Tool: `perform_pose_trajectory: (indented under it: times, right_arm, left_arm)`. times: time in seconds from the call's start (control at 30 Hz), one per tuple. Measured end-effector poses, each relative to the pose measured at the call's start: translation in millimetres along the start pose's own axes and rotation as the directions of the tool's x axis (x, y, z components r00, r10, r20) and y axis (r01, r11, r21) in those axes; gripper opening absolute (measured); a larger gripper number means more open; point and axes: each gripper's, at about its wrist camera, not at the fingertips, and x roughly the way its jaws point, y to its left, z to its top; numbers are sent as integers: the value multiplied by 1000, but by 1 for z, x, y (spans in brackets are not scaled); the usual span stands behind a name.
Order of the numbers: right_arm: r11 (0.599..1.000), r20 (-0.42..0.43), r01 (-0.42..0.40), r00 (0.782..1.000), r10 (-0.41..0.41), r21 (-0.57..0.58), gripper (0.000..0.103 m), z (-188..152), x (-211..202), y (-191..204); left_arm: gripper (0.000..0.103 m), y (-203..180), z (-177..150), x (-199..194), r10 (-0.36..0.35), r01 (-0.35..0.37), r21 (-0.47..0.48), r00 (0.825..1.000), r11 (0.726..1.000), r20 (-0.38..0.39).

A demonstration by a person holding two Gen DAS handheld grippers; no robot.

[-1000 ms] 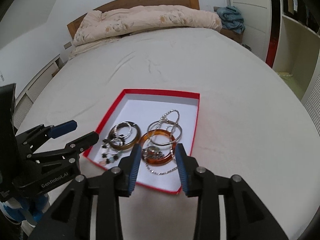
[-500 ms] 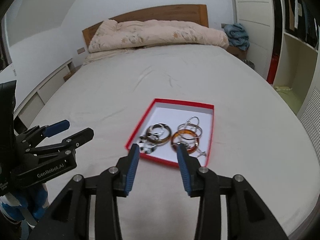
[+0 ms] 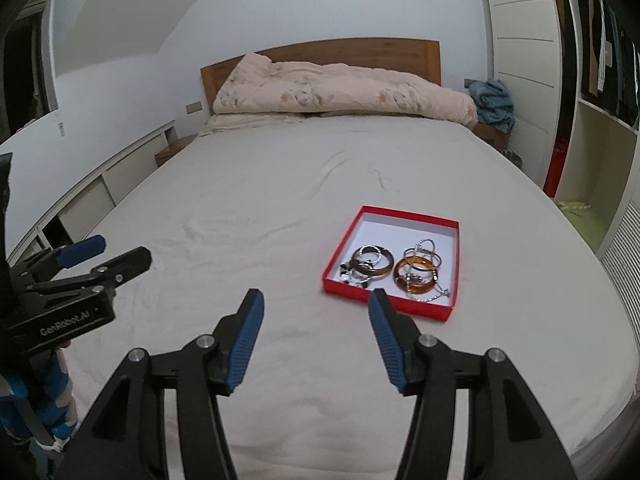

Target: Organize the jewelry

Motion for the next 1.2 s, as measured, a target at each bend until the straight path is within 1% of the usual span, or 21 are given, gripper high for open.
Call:
perform_pose_trajectory:
  times: [0.07, 0.2, 0.33, 0.5, 0.57, 0.8, 0.87, 0.97, 1.2]
  right_arm:
    - [1000, 8, -4, 1000, 4, 0, 55, -3, -5, 8]
    - [1000, 13, -10, 1000, 10, -12, 56, -12, -14, 23]
    - [1000, 10, -13, 1000, 13, -26, 57, -22, -21, 33]
    - [1000, 10, -2, 1000, 2, -29, 59, -33, -31, 39]
    - [1000, 11, 5, 1000, -5, -31, 66, -36, -34, 40]
    - [999, 20, 38, 999, -37, -28, 79, -49, -41, 41]
    - [999, 22, 45, 999, -45, -26, 86, -53, -42, 40]
    - [998, 21, 56, 998, -55, -22, 88, -56, -42, 37]
    - [994, 41, 103, 994, -102, -29, 94, -59, -42, 33]
  left_arm:
    - [85, 5, -6, -12, 17, -16, -1, 1000, 1000, 16]
    - [85, 18, -19, -36, 28, -28, -6, 998, 1000, 50]
    - [86, 27, -27, -51, 40, -38, -20, 997, 999, 72]
    - [88, 37, -38, -64, 53, -50, -39, 995, 998, 80]
    - [88, 40, -42, -67, 59, -56, -47, 995, 997, 81]
    - [90, 46, -53, -76, 78, -73, -54, 993, 996, 83]
    - [91, 46, -56, -76, 86, -82, -55, 993, 995, 81]
    - [94, 47, -59, -77, 93, -89, -55, 992, 995, 80]
    - [96, 47, -64, -71, 96, -93, -51, 993, 994, 68]
